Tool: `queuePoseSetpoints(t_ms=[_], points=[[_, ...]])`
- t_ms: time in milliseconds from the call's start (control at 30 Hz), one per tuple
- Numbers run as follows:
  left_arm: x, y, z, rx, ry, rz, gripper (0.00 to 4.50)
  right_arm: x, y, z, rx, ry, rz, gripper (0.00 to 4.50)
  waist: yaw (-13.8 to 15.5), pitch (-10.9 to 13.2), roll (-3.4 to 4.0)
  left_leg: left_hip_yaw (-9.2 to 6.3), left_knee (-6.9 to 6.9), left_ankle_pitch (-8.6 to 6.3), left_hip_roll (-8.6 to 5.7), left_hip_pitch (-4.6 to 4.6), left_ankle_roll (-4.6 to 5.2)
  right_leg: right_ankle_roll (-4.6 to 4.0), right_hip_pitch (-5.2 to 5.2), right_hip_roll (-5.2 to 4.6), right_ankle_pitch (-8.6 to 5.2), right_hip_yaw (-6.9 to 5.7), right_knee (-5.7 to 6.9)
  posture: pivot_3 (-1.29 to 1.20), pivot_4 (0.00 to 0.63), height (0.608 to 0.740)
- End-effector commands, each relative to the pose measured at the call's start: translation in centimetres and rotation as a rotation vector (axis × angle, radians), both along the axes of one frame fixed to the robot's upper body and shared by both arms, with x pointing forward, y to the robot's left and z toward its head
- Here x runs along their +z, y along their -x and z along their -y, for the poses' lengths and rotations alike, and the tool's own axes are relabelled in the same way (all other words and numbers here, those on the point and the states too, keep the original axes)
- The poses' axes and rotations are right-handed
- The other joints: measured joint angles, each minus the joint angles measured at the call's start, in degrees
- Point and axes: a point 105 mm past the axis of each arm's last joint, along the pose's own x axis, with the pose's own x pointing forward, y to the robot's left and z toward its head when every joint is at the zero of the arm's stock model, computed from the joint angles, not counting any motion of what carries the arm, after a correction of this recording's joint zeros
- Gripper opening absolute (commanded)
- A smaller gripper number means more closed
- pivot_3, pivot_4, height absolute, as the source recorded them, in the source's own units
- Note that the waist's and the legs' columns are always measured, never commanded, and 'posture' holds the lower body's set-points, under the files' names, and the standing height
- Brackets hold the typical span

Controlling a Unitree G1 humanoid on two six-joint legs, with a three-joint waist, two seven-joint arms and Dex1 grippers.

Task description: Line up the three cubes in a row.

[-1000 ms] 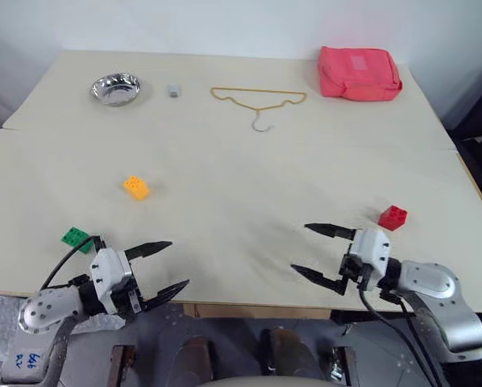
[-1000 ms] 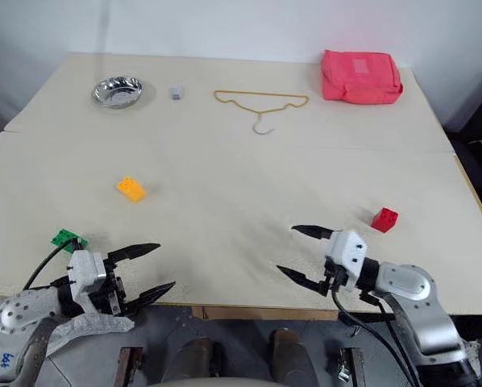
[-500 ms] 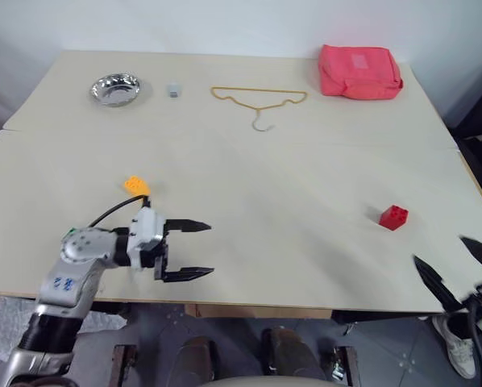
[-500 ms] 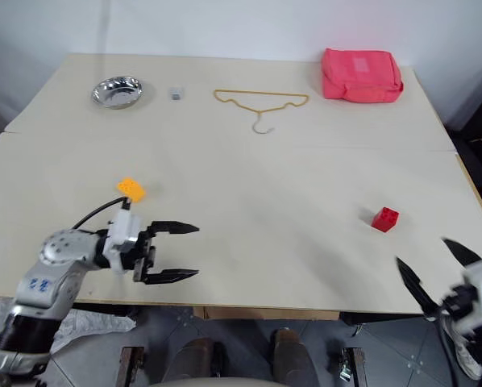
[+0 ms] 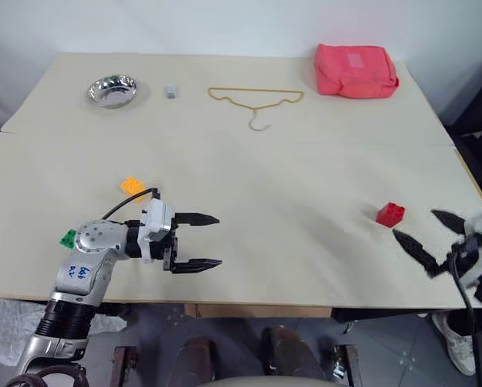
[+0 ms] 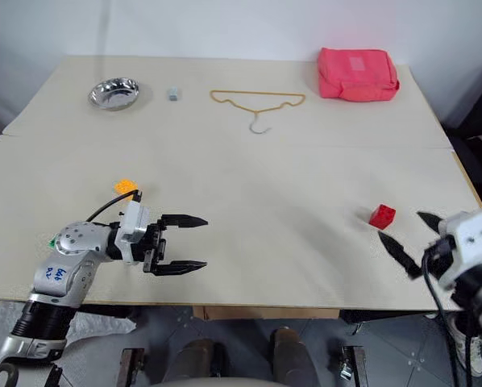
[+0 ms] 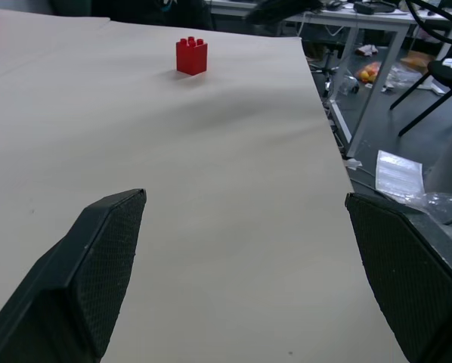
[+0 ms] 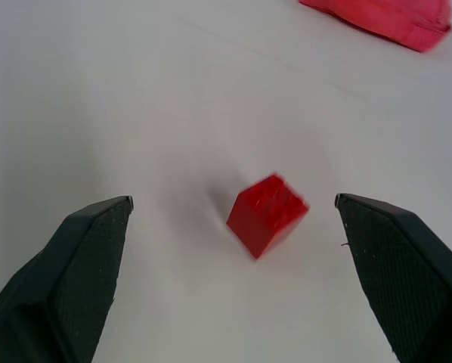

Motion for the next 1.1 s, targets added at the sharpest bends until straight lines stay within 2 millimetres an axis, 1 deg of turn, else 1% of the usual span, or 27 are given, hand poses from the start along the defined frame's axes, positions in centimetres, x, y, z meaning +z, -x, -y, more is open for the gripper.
queuePoseSetpoints(t_ms=[33,167,267,367,467,533,633,733,767,833,867,900,933,967,1000,1100], points=[[0.9,0.4,0.0,0.007,0.007,0.046,4.49,-0.4,-0.6,1.2,0.097,0.082,-0.095,4.50,0.37,0.02,-0.02,-0.03,0.00,0.00,0.01,-0.02,0.01,0.00,0.01,0.00,0.00,-0.02,-0.04,0.00,0.150,0.740],[0.8,0.8,0.1,0.007,0.005,0.044,4.49,-1.5,-2.1,2.3,0.201,0.168,-0.221,4.50,0.19,0.02,-0.02,-0.10,-0.01,0.01,0.04,-0.12,0.01,0.01,0.00,0.03,0.01,-0.11,-0.18,0.00,0.150,0.740],[0.9,0.9,0.3,0.009,0.005,0.052,4.49,-1.5,-4.3,2.6,0.237,0.202,-0.232,4.50,-0.23,0.09,0.06,0.01,0.06,0.07,0.04,-0.11,-0.08,0.13,0.00,0.03,0.07,-0.03,-0.22,0.00,0.150,0.740],[1.1,1.0,0.2,0.024,0.005,0.059,4.49,-1.7,-6.1,2.4,0.262,0.201,-0.236,4.50,-0.39,0.17,0.20,0.09,0.08,0.10,0.05,-0.09,-0.09,0.17,-0.02,0.04,0.09,0.04,-0.19,0.00,0.150,0.740],[1.1,1.0,0.1,0.037,0.005,0.063,4.49,-2.0,-6.9,2.2,0.292,0.214,-0.249,4.50,-0.36,0.19,0.24,0.10,0.07,0.15,0.08,-0.10,-0.18,0.17,-0.05,0.05,0.09,0.04,-0.19,0.00,0.150,0.740],[1.2,1.2,-0.2,0.057,0.002,0.071,4.49,-2.9,-7.4,2.0,0.308,0.219,-0.284,4.50,-0.13,0.20,0.25,0.09,0.08,0.15,0.09,-0.12,-0.18,0.17,-0.05,0.04,0.09,0.02,-0.21,0.00,0.150,0.740],[1.2,1.4,-0.6,0.088,0.005,0.074,4.50,-3.4,-7.8,1.8,0.332,0.225,-0.307,3.89,-0.20,0.22,0.27,0.14,0.12,0.14,0.06,-0.13,-0.17,0.18,-0.05,-0.03,0.10,0.05,-0.23,0.00,0.150,0.740],[1.1,1.6,-0.9,0.106,0.002,0.067,4.50,-3.9,-7.6,1.0,0.423,0.278,-0.345,2.89,-0.25,0.22,0.27,0.14,0.13,0.14,0.05,-0.12,-0.16,0.18,-0.03,-0.06,0.10,0.04,-0.24,0.00,0.150,0.740],[1.1,1.6,-1.0,0.110,0.001,0.066,4.50,-3.9,-7.6,0.6,0.453,0.301,-0.339,2.48,-0.26,0.22,0.27,0.14,0.14,0.14,0.05,-0.12,-0.17,0.19,-0.03,-0.05,0.10,0.04,-0.23,0.00,0.150,0.740],[1.0,1.7,-1.2,0.118,0.000,0.063,4.50,-3.7,-7.8,-0.1,0.494,0.319,-0.318,2.00,-0.34,0.22,0.27,0.13,0.14,0.14,0.06,-0.12,-0.17,0.19,-0.03,-0.05,0.10,0.02,-0.22,0.00,0.150,0.740],[0.9,1.7,-1.5,0.133,0.000,0.060,4.50,-2.9,-8.3,-1.5,0.547,0.310,-0.288,1.64,-0.37,0.22,0.27,0.13,0.14,0.14,0.07,-0.12,-0.17,0.19,-0.03,-0.04,0.10,0.02,-0.22,0.00,0.150,0.740],[0.9,1.6,-1.8,0.149,-0.001,0.057,4.50,-2.2,-8.7,-3.0,0.605,0.298,-0.266,1.52,-0.71,0.22,0.28,0.13,0.13,0.14,0.07,-0.12,-0.17,0.19,-0.03,-0.04,0.10,0.02,-0.22,0.00,0.150,0.740],[0.8,1.6,-2.2,0.165,-0.002,0.054,4.50,-1.5,-8.9,-4.7,0.671,0.299,-0.249,1.52,-1.19,0.25,0.31,0.14,0.13,0.14,0.09,-0.12,-0.18,0.19,-0.04,-0.02,0.10,0.03,-0.20,0.00,0.150,0.740],[0.8,1.6,-2.4,0.175,-0.002,0.052,4.50,-1.1,-9.0,-5.8,0.715,0.300,-0.240,1.52,-1.41,0.27,0.34,0.13,0.13,0.15,0.11,-0.12,-0.19,0.19,-0.06,0.00,0.10,0.03,-0.18,0.00,0.150,0.740],[0.7,1.5,-2.8,0.190,-0.009,0.048,4.50,-0.8,-9.1,-7.3,0.774,0.319,-0.244,1.52,-1.73,0.33,0.45,0.13,0.13,0.16,0.12,-0.12,-0.20,0.19,-0.06,0.01,0.10,0.04,-0.17,0.00,0.150,0.740],[0.0,1.5,-4.5,0.246,-0.033,0.027,4.50,-0.4,-9.1,-13.1,0.974,0.409,-0.268,1.52,-2.47,0.37,0.51,0.13,0.11,0.18,0.17,-0.12,-0.25,0.19,-0.15,0.07,0.10,0.05,-0.01,0.00,0.150,0.740]])
